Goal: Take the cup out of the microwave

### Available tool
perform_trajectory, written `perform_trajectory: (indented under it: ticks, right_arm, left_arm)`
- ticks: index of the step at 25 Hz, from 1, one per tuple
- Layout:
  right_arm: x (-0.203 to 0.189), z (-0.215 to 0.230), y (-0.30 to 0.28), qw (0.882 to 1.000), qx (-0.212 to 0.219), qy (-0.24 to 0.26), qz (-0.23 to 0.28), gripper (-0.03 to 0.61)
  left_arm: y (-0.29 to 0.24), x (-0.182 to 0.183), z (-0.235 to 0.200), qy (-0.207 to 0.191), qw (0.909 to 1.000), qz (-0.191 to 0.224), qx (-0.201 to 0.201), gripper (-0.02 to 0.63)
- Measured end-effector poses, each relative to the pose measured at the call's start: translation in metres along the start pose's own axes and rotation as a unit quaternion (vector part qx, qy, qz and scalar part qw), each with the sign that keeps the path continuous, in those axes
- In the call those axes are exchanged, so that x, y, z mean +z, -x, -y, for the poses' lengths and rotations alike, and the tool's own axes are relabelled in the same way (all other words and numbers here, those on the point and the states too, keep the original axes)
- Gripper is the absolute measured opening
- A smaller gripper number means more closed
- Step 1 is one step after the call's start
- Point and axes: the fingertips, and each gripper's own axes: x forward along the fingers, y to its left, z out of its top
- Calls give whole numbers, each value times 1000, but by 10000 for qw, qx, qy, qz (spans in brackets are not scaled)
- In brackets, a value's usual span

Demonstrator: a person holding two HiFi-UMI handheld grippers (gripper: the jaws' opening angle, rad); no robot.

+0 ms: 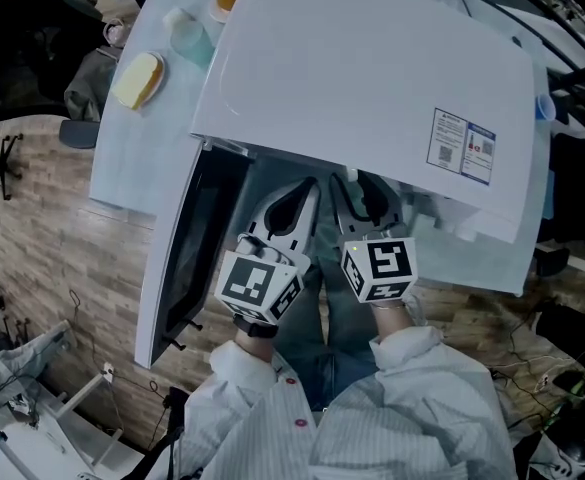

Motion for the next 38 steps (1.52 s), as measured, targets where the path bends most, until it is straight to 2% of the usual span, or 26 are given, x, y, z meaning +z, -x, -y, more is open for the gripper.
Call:
perform_trajectory:
  ticks: [3,6,11,26,38]
  right_arm:
    - [3,3,-2,9998,-100,118,124,159]
    - [5,4,-3,9987,-223,381,236,106]
    - [10,-2,-4,9963,-221,712,424,91]
    - [14,-9,9,9955,-108,635,691,86]
    - [26,-16,29,9955,-81,531,778,84]
  left_arm:
    - [-1,-1,-2,-6,10000,-19,20,9]
    - [-1,-2,-4,5,10000,-34,43,9]
    - [-2,-3,-7,22,10000,-45,66,9]
    - [4,2,-5,-44,10000,4,28,9]
    - [8,26,5,-194,9996,168,-69,9]
